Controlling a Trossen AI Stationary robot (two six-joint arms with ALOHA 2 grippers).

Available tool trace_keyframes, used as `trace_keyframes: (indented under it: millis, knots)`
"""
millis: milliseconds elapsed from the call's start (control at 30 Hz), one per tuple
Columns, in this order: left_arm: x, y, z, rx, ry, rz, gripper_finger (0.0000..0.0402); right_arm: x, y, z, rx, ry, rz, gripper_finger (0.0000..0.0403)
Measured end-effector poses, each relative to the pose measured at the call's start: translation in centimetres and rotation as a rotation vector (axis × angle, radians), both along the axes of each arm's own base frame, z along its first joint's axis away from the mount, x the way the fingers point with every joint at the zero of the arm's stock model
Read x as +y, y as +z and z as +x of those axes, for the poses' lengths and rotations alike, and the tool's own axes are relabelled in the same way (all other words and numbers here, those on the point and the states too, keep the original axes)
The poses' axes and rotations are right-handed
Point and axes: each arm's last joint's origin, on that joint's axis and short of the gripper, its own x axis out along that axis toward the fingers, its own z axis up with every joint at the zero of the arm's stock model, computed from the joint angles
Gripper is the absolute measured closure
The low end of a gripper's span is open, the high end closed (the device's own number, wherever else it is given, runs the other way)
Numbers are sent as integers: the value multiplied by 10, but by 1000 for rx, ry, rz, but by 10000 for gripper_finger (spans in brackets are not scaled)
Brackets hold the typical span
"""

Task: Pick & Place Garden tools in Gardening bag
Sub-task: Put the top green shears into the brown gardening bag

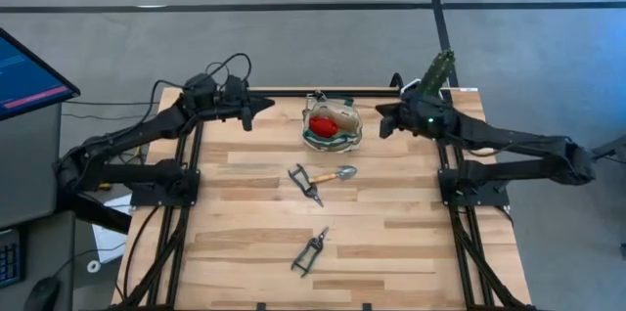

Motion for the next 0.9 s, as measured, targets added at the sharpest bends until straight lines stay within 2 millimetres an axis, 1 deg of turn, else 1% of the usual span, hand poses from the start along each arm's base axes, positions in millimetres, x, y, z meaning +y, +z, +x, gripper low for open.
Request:
trace_keyframes:
  millis: [167,300,400,600,900]
  knots:
    - [-9,0,5,3,-45,-2,401,11,30,-5,-85,50,-34,403]
    - [-16,0,9,3,-83,-1,401,23,48,-3,-137,115,-45,403]
    - [-21,0,12,3,-109,-1,401,33,56,2,-157,172,-46,403]
    - [-30,0,17,3,-156,-1,401,57,59,18,-140,300,-32,403]
    - [-54,0,26,12,-277,57,401,101,40,48,-43,477,30,403]
